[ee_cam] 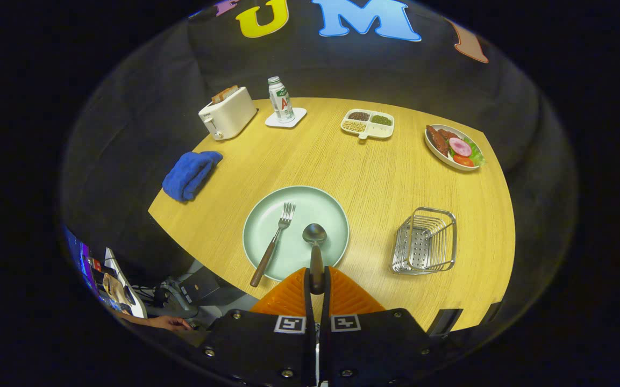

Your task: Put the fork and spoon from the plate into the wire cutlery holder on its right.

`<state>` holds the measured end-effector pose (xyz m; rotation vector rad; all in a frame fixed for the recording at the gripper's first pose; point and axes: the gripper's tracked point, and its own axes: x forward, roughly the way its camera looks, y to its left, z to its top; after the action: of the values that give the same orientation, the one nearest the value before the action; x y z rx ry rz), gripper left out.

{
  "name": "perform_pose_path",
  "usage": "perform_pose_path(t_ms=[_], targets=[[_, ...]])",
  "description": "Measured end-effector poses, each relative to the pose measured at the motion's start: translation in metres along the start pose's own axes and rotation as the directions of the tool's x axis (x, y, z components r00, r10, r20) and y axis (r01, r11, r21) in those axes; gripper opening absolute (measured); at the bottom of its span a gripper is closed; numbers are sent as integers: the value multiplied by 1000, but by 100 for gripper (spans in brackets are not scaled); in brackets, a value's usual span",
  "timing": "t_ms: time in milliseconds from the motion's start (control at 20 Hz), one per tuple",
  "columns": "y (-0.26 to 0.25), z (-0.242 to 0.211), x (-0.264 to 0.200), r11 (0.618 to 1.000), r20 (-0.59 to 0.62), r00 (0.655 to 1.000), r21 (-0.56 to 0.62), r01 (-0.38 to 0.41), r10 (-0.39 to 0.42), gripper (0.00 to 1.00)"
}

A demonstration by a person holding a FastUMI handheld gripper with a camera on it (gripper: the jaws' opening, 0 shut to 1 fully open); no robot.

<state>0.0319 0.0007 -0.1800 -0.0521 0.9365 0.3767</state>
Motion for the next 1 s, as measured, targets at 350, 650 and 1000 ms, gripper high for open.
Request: perform_pose_path(t_ms=[350, 650, 1000], targets=[[-35, 26, -49, 998, 40, 998, 32, 47, -48, 3], [-71, 25, -91, 992, 84, 991, 86, 92, -99, 3], [-113, 7, -108, 976, 68, 982, 137, 168, -178, 3]])
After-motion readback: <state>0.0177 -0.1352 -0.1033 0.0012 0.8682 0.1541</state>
